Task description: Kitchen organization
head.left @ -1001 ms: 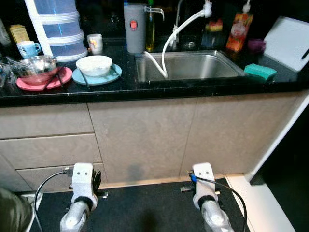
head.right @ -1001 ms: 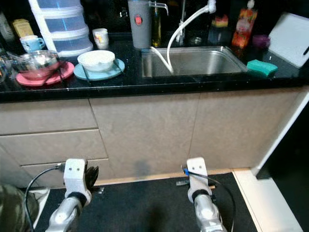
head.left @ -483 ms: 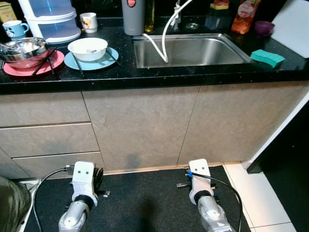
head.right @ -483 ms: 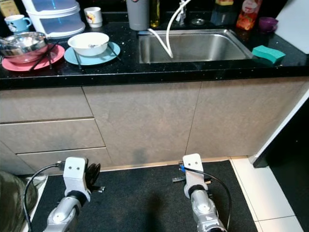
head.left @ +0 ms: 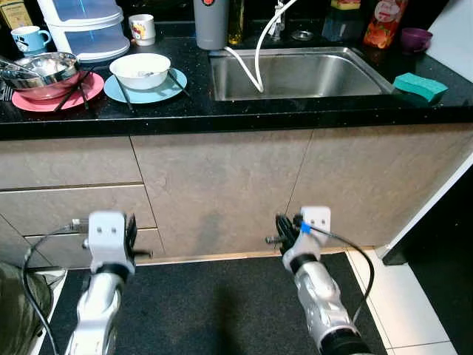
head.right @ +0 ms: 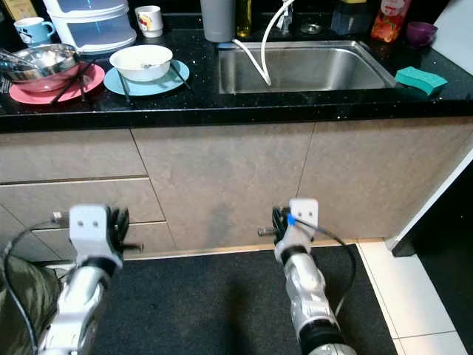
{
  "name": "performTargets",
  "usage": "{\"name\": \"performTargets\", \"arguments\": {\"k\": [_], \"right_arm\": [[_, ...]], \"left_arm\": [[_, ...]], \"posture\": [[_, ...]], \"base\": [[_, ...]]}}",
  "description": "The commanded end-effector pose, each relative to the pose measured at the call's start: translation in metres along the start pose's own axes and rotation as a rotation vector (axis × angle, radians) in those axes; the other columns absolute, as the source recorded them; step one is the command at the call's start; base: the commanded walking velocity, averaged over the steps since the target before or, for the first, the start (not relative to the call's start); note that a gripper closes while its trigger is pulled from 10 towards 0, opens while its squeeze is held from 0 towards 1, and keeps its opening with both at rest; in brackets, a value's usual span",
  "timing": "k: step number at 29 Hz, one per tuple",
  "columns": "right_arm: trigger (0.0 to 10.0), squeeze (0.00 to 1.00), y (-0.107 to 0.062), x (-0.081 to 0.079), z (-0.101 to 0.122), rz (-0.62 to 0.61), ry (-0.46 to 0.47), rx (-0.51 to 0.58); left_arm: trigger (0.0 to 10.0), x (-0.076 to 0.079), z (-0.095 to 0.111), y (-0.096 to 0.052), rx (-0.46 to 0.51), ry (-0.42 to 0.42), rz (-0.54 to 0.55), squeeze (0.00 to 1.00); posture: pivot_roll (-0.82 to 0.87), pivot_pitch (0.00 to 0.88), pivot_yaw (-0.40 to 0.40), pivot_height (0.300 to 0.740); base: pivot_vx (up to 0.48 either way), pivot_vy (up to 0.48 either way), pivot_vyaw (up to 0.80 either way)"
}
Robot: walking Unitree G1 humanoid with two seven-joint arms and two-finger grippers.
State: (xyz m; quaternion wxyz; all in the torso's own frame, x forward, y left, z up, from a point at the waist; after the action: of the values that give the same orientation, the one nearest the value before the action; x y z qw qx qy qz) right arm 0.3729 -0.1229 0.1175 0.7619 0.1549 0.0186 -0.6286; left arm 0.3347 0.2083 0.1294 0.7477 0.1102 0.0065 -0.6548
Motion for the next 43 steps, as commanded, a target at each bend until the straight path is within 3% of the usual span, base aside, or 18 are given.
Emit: {"name": "performTargets", "arguments": {"k": [1,5,9,11,16,22,35,43], "right_arm": [[10.0,0.0,0.005,-0.004,0.009,-0.003,0.03,0.032],[10.0,0.0,0.012,-0.009,0.025,0.007,0.068,0.087],[10.0,0.0,0.022,-0.012,0.048,0.018,0.094,0.15],[10.0,0.0,0.024,-0.01,0.053,0.012,0.095,0.16],[10.0,0.0,0.025,-0.007,0.056,0.007,0.088,0.159],[10.0,0.0,0.026,-0.006,0.055,0.032,0.028,0.126],[10.0,0.0,0.031,-0.014,0.073,0.083,0.042,0.156],[10.0,0.0,0.034,-0.019,0.081,0.096,0.058,0.177]], "left_arm": [[10.0,-0.012,0.012,0.004,0.036,0.038,0.05,0.0],[10.0,-0.014,0.033,0.01,0.098,0.051,0.067,0.0],[10.0,-0.007,0.068,0.021,0.159,-0.077,0.03,0.0],[10.0,-0.004,0.078,0.023,0.176,-0.037,0.015,0.0],[10.0,0.001,0.088,0.025,0.207,0.024,-0.007,0.0],[10.0,0.001,0.093,0.025,0.209,0.0,-0.01,0.0],[10.0,-0.01,0.109,0.028,0.238,0.036,0.03,0.0],[10.0,-0.008,0.116,0.029,0.262,0.031,0.016,0.0]], "posture": [[0.11,0.167,0.037,0.74],[0.12,0.162,0.037,0.74],[0.12,0.157,0.042,0.74],[0.13,0.155,0.041,0.74],[0.13,0.147,0.042,0.74],[0.12,0.141,0.048,0.74],[0.12,0.115,0.046,0.74],[0.13,0.1,0.044,0.74]], "base": [[0.0,0.0,0.0],[0.0,0.0,0.0],[0.0,0.0,0.0],[0.0,0.0,0.0],[0.0,0.0,0.0],[0.0,0.0,0.0],[0.0,0.0,0.0],[0.062,0.0,0.0]]}}
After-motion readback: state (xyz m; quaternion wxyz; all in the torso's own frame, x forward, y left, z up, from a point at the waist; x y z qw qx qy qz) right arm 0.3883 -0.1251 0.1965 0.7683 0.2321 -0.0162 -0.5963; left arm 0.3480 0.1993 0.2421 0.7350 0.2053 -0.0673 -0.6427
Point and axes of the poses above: a point about 5 cm out from each wrist's last joint towards the gripper, its own y axis pointing out of the wrist towards the gripper, its own z axis along the axis of the wrist's last joint, x = y × z, the point moved 4 cm from there along y, pointing out of the wrist towards the gripper, and after that the axes turned 5 degrees about y, right-handed, at the moved point
